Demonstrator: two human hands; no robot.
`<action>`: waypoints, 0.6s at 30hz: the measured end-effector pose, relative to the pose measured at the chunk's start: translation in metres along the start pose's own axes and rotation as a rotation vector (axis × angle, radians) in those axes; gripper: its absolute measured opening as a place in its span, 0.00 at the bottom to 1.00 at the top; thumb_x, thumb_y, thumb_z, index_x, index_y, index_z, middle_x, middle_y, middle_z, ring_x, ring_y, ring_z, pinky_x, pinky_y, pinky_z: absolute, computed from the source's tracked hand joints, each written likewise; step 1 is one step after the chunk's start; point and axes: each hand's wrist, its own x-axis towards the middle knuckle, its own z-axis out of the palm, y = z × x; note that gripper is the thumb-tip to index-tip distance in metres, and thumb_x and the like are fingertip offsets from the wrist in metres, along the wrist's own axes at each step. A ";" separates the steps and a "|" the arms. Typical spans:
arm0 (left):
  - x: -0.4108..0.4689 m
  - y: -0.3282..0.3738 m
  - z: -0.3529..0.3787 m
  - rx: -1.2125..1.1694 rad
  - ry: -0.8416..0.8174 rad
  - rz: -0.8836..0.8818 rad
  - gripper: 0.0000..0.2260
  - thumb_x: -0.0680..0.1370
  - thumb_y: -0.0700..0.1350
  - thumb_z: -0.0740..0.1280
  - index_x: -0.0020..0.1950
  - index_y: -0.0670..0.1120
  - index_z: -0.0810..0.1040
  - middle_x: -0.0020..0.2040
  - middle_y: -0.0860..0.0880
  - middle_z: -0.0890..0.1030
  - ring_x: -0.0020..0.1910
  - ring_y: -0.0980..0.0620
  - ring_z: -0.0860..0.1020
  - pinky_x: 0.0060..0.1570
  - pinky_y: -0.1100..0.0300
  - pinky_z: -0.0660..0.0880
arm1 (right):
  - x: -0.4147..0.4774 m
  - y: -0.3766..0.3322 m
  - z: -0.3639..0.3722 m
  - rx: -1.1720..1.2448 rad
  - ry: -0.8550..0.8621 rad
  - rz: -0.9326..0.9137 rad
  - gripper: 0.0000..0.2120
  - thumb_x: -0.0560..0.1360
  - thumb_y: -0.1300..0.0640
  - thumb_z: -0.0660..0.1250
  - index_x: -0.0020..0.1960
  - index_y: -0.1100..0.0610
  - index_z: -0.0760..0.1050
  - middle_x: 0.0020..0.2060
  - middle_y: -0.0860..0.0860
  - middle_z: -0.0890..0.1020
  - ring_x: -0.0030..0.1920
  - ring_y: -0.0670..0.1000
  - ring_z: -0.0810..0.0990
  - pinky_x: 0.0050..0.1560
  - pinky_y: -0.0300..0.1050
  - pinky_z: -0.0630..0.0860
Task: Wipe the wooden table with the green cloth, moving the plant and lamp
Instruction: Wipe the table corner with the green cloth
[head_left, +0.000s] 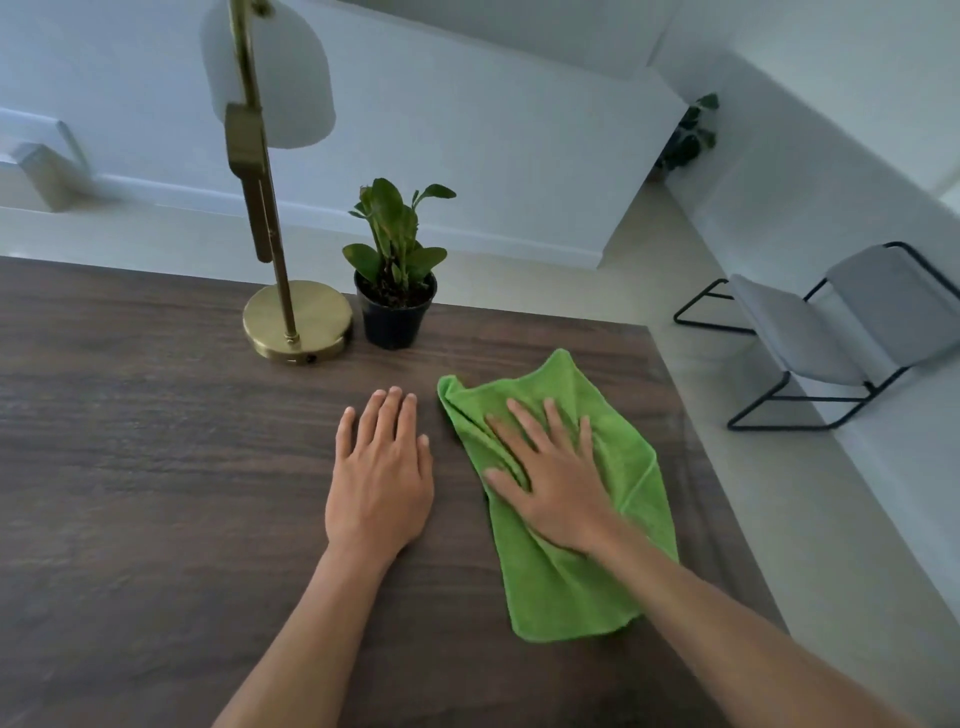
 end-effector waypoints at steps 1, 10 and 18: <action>-0.001 0.000 -0.001 0.012 0.000 -0.002 0.24 0.82 0.50 0.49 0.77 0.44 0.62 0.77 0.46 0.63 0.77 0.49 0.57 0.76 0.47 0.51 | -0.024 0.017 0.003 -0.002 0.004 -0.002 0.30 0.74 0.26 0.37 0.74 0.30 0.37 0.79 0.41 0.43 0.78 0.55 0.34 0.73 0.69 0.35; -0.001 0.004 0.001 0.007 -0.002 -0.008 0.23 0.83 0.50 0.48 0.78 0.45 0.59 0.78 0.46 0.60 0.78 0.49 0.54 0.77 0.48 0.48 | 0.094 0.079 -0.028 0.158 -0.022 0.569 0.33 0.77 0.29 0.41 0.79 0.39 0.42 0.80 0.45 0.42 0.78 0.65 0.39 0.67 0.80 0.39; -0.007 0.001 -0.002 -0.123 0.073 -0.030 0.26 0.82 0.54 0.45 0.75 0.43 0.64 0.75 0.44 0.67 0.75 0.48 0.62 0.76 0.50 0.54 | -0.017 -0.037 0.004 0.047 0.036 0.044 0.30 0.77 0.32 0.41 0.78 0.36 0.43 0.80 0.44 0.45 0.78 0.62 0.53 0.74 0.69 0.36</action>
